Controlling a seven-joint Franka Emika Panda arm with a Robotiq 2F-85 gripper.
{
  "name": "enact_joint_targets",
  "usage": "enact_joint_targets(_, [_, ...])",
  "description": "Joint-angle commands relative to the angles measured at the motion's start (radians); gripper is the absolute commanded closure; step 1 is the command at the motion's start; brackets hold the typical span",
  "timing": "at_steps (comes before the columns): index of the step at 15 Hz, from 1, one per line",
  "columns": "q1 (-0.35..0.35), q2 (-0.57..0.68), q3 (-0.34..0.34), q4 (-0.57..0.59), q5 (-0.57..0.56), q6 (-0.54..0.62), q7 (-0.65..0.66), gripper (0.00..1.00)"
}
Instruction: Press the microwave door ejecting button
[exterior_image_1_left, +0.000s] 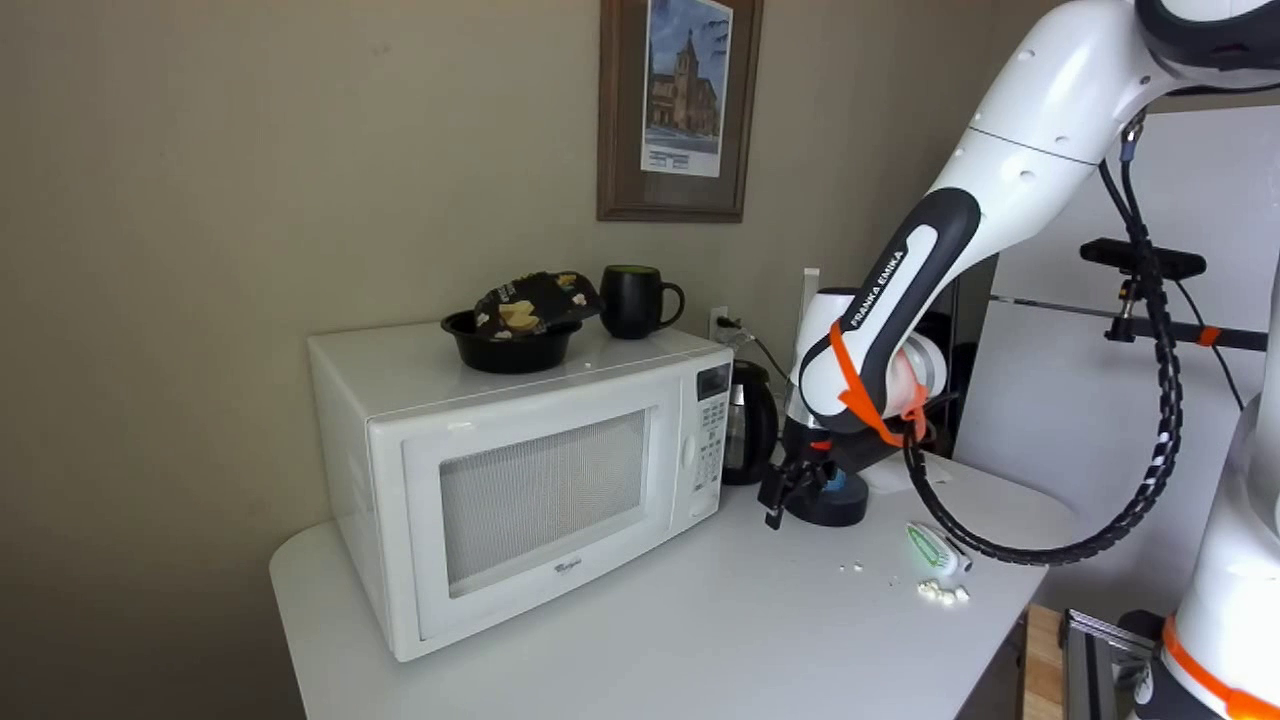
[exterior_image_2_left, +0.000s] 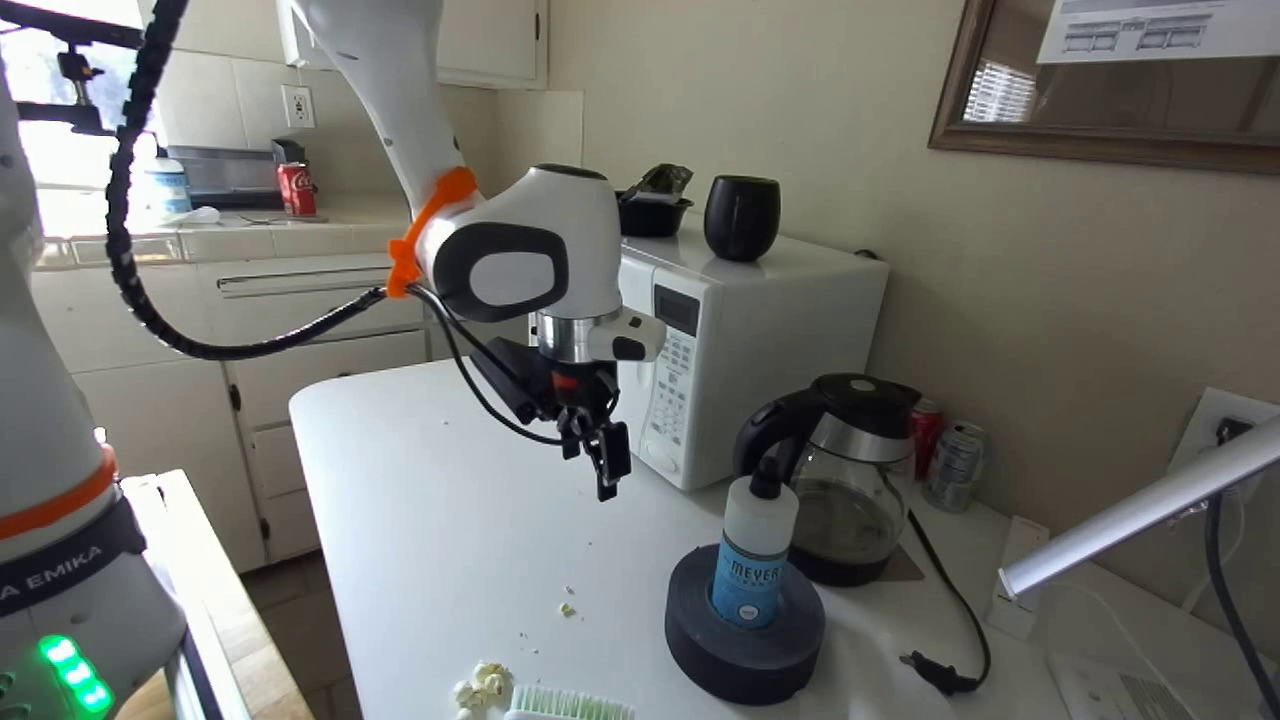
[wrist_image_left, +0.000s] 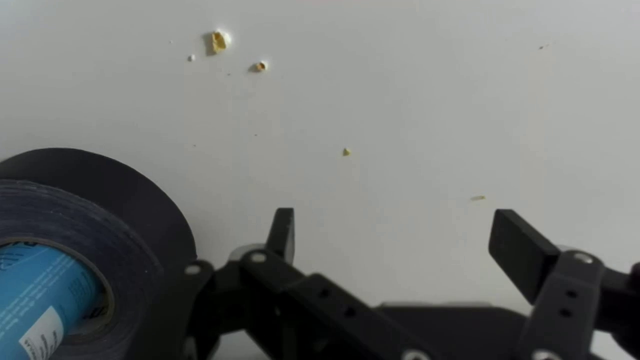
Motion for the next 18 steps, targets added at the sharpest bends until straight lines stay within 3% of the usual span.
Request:
enact_joint_targets(1, [-0.009,-0.002,0.009,0.001,-0.006,-0.003,0.006,0.0])
enact_joint_targets(3, [-0.023,0.021,0.042,-0.01,0.066,0.054,-0.06,0.0])
enact_joint_targets(4, [-0.027,0.03,0.052,-0.014,0.091,0.085,-0.069,0.25])
enact_joint_targets(5, [-0.032,0.031,0.073,-0.022,0.155,0.121,-0.121,0.27])
enact_joint_targets(9, [-0.082,0.062,0.188,-0.019,0.301,0.249,-0.235,0.58])
enact_joint_targets(14, [-0.189,0.129,0.337,0.026,0.358,0.303,-0.287,0.96])
enact_joint_targets(15, [-0.218,0.144,0.366,0.034,0.359,0.312,-0.291,1.0])
enact_joint_targets(18, [-0.321,0.192,0.447,0.061,0.337,0.36,-0.3,1.0])
